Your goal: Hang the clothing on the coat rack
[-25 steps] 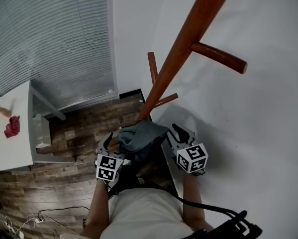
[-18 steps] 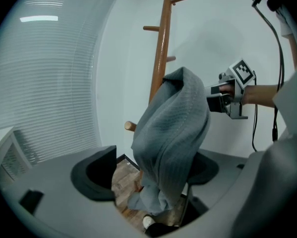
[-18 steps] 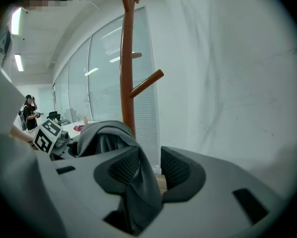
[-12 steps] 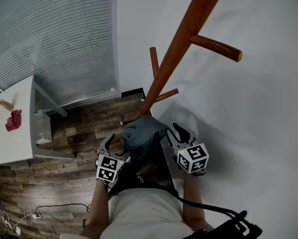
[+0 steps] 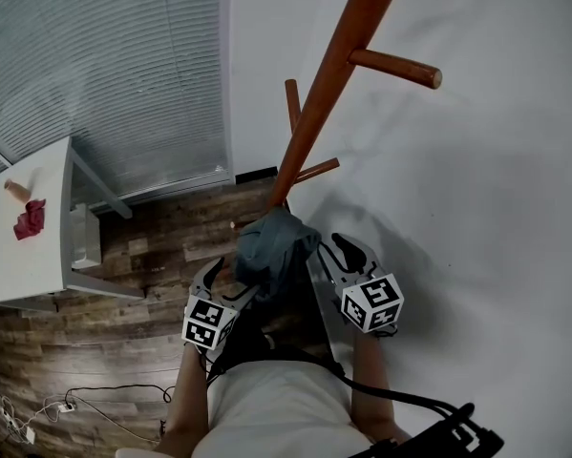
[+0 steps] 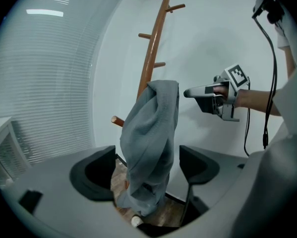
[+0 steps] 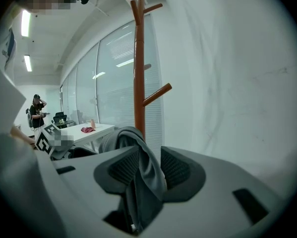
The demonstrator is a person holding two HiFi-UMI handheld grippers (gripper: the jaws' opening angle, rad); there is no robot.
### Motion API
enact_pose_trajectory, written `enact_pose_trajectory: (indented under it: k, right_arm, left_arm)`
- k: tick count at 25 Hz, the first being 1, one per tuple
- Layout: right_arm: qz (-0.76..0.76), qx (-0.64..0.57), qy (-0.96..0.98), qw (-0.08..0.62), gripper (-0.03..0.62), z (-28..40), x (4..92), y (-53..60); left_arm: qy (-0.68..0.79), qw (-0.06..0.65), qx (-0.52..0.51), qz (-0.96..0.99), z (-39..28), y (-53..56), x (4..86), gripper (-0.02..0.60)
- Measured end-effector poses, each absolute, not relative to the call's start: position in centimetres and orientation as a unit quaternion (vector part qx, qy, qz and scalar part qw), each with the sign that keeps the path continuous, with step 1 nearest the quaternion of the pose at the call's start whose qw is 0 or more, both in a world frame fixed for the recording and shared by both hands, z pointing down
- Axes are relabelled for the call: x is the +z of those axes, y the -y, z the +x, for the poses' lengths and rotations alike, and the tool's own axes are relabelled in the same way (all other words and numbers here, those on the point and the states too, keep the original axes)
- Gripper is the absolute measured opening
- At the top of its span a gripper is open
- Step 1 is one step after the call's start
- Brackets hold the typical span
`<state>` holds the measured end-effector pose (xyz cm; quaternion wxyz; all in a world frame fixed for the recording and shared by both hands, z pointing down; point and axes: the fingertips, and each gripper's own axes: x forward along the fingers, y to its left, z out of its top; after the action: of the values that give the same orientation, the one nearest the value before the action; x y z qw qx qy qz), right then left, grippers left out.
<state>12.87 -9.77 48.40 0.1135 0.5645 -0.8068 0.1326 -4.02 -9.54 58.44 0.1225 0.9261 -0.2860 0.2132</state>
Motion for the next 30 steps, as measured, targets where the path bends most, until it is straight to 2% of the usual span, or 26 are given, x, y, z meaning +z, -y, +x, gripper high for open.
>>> enact_pose_trajectory:
  k: [5, 8, 13, 16, 17, 19, 20, 23, 24, 26, 30]
  right_arm:
    - [0.568, 0.127, 0.807, 0.100, 0.124, 12.8, 47.7, 8.8]
    - [0.572, 0.111, 0.807, 0.094, 0.086, 12.6, 46.8, 8.3]
    - [0.580, 0.069, 0.805, 0.098, 0.052, 12.2, 44.9, 7.8]
    - [0.582, 0.038, 0.805, 0.110, 0.043, 11.8, 43.8, 7.6]
    - [0.583, 0.029, 0.805, 0.111, 0.041, 11.6, 43.5, 7.5]
    - [0.588, 0.011, 0.801, 0.112, 0.038, 11.4, 42.8, 7.4]
    - [0.590, 0.002, 0.799, 0.112, 0.035, 11.3, 42.4, 7.4]
    - [0.593, -0.017, 0.799, 0.094, 0.029, 11.0, 41.1, 7.1]
    - [0.594, -0.021, 0.799, 0.084, 0.025, 10.8, 40.6, 7.0]
    - [0.596, -0.030, 0.799, 0.074, 0.020, 10.7, 39.9, 6.9]
    - [0.596, -0.044, 0.798, 0.074, 0.020, 10.5, 39.1, 6.8]
  left_arm:
    - [0.303, 0.112, 0.197, 0.926, -4.3, 9.2, 56.9, 0.397]
    - [0.328, 0.101, 0.176, 0.922, -4.7, 9.5, 55.1, 0.397]
    - [0.382, -0.017, 0.162, 0.910, -5.0, 9.8, 50.2, 0.394]
    - [0.407, -0.052, 0.135, 0.902, -5.0, 9.8, 47.4, 0.386]
    - [0.413, -0.055, 0.123, 0.901, -5.0, 9.8, 46.4, 0.352]
    - [0.422, -0.065, 0.103, 0.898, -5.0, 9.8, 44.6, 0.202]
    - [0.427, -0.075, 0.096, 0.896, -5.0, 9.9, 43.7, 0.149]
    - [0.453, -0.114, 0.092, 0.879, -5.3, 10.1, 41.4, 0.035]
    - [0.468, -0.125, 0.097, 0.870, -5.7, 10.2, 40.9, 0.014]
    - [0.486, -0.132, 0.103, 0.857, -6.0, 10.3, 40.3, 0.012]
    - [0.488, -0.108, 0.093, 0.861, -6.0, 10.4, 40.1, 0.012]
